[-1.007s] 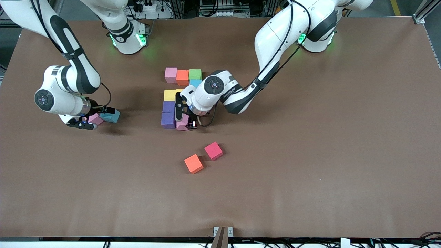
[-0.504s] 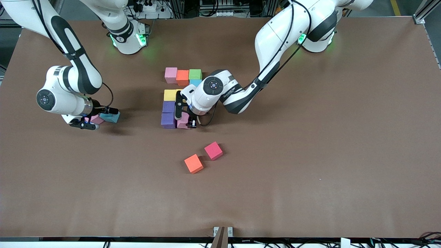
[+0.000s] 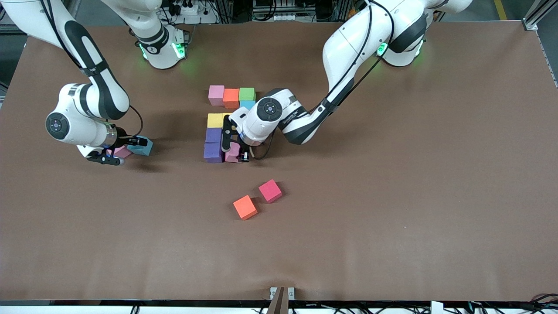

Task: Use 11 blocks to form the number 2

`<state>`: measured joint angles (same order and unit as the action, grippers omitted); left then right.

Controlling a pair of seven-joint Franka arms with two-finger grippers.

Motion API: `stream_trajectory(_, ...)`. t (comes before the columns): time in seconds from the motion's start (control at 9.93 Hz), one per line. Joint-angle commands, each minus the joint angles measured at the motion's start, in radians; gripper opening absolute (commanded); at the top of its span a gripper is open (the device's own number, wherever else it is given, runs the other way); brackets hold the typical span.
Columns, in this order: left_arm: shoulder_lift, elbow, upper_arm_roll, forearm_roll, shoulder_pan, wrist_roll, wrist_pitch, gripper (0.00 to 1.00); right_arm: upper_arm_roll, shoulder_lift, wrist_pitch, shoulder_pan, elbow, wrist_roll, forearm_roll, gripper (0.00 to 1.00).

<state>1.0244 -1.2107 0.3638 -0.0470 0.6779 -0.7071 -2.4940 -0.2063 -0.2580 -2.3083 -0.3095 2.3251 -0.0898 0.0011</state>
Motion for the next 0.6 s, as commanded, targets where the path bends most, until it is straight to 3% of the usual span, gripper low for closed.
stream_trajectory(0.0,0.01,0.013,0.011,-0.007,0.002,-0.017,0.01,0.25,0.012,0.003,-0.02,0.004,0.013,0.005,0.017,0.0)
stream_trajectory(0.5,0.016,0.017,0.007,-0.007,0.005,-0.009,0.001,0.25,0.012,0.01,0.038,0.024,-0.041,0.001,0.019,0.0)
